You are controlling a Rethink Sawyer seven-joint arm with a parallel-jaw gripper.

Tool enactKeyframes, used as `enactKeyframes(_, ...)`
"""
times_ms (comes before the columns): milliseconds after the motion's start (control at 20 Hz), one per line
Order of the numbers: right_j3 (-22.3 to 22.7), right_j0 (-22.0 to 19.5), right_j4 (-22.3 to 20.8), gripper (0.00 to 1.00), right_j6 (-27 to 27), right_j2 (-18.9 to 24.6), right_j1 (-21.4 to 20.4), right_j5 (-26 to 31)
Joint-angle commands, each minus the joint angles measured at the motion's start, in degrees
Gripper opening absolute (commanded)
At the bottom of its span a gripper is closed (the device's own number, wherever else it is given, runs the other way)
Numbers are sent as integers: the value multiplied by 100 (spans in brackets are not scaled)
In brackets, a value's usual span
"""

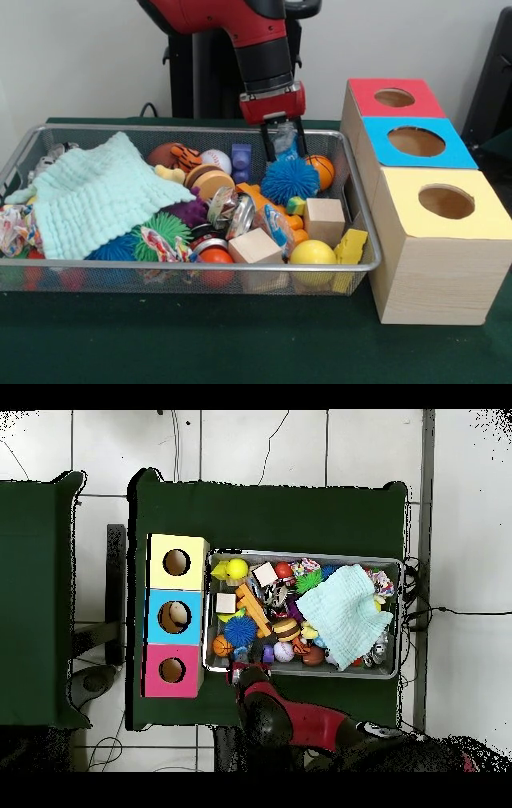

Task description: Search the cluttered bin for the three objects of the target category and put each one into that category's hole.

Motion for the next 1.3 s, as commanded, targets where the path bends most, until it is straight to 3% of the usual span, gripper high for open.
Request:
enactKeyframes(50, 132, 316, -181, 0, 791, -1, 863, 993)
enactKeyframes(350, 235, 311, -98, 0, 828, -16, 700, 1065)
enactKeyframes(900, 1023, 369, 454, 0, 1037, 59, -711, 1572)
enactKeyframes(1300, 1446, 236, 752, 0, 1067, 309, -1487, 2090)
